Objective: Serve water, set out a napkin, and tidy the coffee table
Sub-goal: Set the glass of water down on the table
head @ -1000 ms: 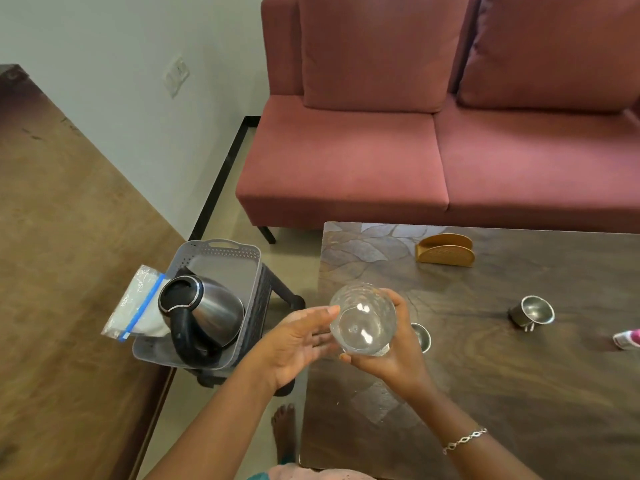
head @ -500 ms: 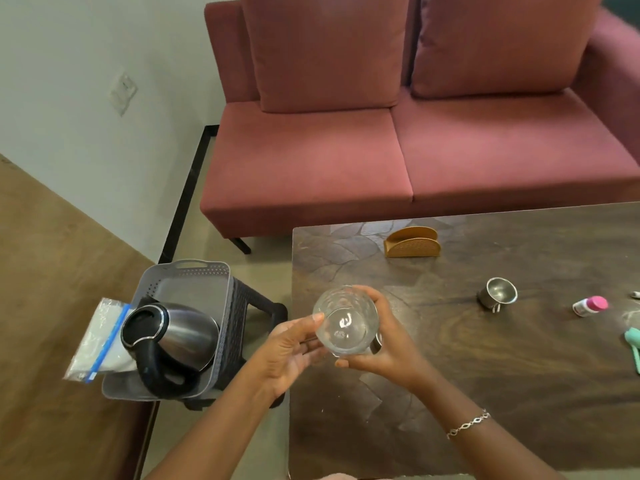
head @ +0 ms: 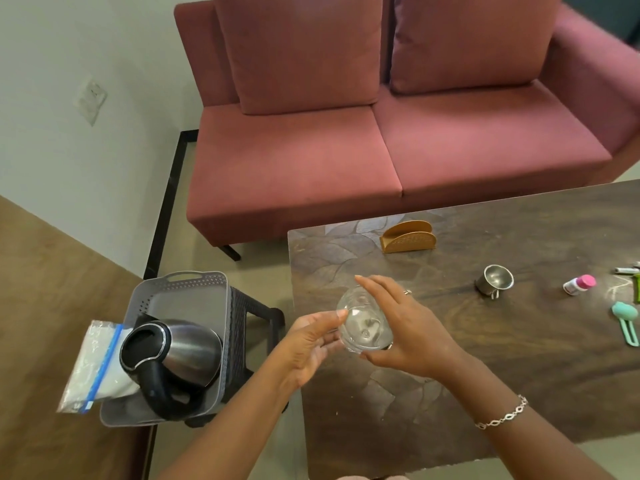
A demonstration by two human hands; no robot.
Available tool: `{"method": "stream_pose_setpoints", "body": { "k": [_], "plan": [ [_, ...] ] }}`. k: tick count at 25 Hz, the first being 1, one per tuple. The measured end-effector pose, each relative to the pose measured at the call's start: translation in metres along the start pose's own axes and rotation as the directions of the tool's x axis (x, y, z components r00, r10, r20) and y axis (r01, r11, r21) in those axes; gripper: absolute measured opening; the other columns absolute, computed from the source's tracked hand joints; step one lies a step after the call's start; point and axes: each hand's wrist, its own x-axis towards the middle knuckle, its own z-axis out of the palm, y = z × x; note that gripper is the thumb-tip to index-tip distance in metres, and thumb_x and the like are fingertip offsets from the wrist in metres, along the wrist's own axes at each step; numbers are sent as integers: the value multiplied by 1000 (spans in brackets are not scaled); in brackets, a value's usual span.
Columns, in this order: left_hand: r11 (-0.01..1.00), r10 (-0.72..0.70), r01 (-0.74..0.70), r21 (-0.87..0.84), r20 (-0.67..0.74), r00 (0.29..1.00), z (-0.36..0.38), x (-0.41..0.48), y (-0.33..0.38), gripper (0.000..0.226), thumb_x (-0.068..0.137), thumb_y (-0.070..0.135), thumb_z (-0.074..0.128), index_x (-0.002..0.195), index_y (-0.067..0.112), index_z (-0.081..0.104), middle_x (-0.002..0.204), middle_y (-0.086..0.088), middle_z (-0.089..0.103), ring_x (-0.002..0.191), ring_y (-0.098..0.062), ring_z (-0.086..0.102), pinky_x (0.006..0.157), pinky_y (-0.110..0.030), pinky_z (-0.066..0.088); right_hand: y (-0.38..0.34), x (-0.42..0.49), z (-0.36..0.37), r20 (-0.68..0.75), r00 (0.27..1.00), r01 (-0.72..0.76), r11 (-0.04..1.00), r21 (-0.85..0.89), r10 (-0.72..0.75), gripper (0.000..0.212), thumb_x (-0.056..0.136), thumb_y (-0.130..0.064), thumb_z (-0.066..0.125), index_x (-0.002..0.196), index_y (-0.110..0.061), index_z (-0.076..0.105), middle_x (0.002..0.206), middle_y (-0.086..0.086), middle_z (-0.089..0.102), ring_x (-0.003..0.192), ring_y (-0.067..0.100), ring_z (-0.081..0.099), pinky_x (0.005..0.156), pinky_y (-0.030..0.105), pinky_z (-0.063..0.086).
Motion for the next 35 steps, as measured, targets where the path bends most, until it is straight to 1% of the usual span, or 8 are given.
{"method": "stream_pose_setpoints", "body": {
  "k": [5, 9, 13, 16, 20, 22, 28, 35],
  "plan": [
    [998, -37, 37, 50, -1, 999, 4, 18, -5, 69, 65, 29, 71, 122, -5, 53, 124, -23, 60, 110, -27, 59, 102, -38, 43, 18, -1, 15, -17, 998, -68, 998, -5, 68, 94, 62, -48, 66, 142, -16, 27, 141, 2, 34, 114, 21, 50, 81, 32, 52],
    [993, -63, 60, 102, 19, 998, 24, 41, -12, 90, 50, 53, 82, 123, 8, 56, 128, -10, 60, 123, -24, 52, 109, -43, 36, 51, 1, 12, -26, 996, -86, 996, 9, 86, 95, 62, -39, 75, 141, -13, 29, 140, 4, 34, 114, 22, 49, 83, 34, 51],
    [969, -86, 93, 229, -41, 995, 53, 62, -22, 64, 82, 54, 53, 135, 19, 42, 145, -1, 41, 138, -19, 30, 115, -42, 25, 98, 3, 10, -9, 993, -115, 993, -8, 115, 98, 61, -36, 77, 142, -12, 26, 142, 7, 33, 122, 24, 43, 86, 33, 47],
    [931, -66, 98, 351, -104, 992, 65, 73, -34, 57, 85, 52, 49, 132, 20, 42, 142, 3, 41, 137, -16, 32, 110, -33, 31, 137, 7, 8, 13, 988, -156, 987, -21, 157, 98, 63, -32, 76, 144, -14, 23, 144, 9, 30, 129, 25, 34, 90, 36, 46],
    [587, 61, 80, 805, -142, 988, 64, 88, -55, 80, 80, 52, 59, 146, 25, 23, 156, 2, 17, 143, -17, 19, 116, -41, 25, 191, 9, 9, 63, 972, -221, 973, -59, 225, 96, 67, -32, 76, 144, -12, 22, 145, 12, 28, 132, 26, 29, 89, 41, 48],
    [465, 77, 50, 884, -96, 992, 63, 90, -62, 88, 78, 55, 61, 147, 27, 16, 158, 3, 8, 145, -15, 10, 118, -42, 21, 214, 10, 14, 74, 967, -240, 968, -70, 245, 94, 66, -30, 76, 143, -10, 25, 144, 12, 30, 131, 27, 31, 87, 43, 50],
    [346, 81, 62, 936, -95, 992, 73, 106, -66, 92, 78, 55, 61, 149, 25, 10, 159, 4, 1, 146, -13, 2, 118, -38, 15, 259, 14, 33, 110, 942, -307, 946, -103, 318, 94, 67, -30, 76, 143, -12, 24, 147, 7, 28, 132, 24, 32, 86, 40, 50],
    [350, 75, 79, 933, -112, 991, 76, 118, -61, 92, 78, 54, 62, 148, 24, 12, 159, 5, 3, 146, -13, 7, 118, -40, 20, 278, 7, 56, 140, 918, -367, 929, -53, 371, 90, 66, -25, 77, 140, -9, 29, 144, 10, 31, 131, 27, 32, 91, 43, 49]
  ]
}}
